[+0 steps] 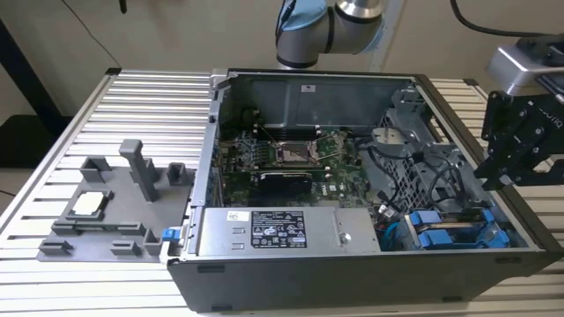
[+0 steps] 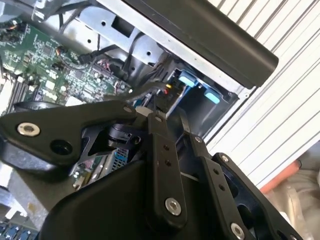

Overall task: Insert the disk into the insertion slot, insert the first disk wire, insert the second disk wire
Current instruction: 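Insert the first disk wire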

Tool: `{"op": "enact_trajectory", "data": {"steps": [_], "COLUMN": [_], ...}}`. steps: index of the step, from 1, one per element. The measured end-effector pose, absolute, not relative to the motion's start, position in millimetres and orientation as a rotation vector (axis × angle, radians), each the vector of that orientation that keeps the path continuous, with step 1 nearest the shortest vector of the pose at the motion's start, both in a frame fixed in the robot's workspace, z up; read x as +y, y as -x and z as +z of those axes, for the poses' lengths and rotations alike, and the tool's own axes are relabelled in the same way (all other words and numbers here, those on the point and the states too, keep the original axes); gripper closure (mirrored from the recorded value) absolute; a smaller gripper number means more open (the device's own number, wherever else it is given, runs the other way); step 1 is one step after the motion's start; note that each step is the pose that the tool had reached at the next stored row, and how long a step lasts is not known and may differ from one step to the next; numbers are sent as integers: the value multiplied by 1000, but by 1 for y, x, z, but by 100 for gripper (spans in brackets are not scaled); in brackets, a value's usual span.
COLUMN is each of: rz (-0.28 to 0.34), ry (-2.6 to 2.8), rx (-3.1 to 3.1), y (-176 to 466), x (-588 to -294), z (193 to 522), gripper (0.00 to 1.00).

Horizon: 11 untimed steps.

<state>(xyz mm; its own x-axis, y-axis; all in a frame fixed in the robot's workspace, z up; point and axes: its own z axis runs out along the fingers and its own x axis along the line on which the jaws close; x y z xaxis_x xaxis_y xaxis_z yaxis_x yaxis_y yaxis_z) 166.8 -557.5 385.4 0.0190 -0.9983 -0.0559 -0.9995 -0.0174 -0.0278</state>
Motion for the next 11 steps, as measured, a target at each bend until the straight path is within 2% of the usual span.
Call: {"op": "enact_trajectory", "data": {"steps": [7,11], "rz": [31,31], "ry": [2199,2199], "rx": [2160,2159], "y": [-166,-163], "x": [-526,-518], "z": [385,385], "gripper": [73,73]}}
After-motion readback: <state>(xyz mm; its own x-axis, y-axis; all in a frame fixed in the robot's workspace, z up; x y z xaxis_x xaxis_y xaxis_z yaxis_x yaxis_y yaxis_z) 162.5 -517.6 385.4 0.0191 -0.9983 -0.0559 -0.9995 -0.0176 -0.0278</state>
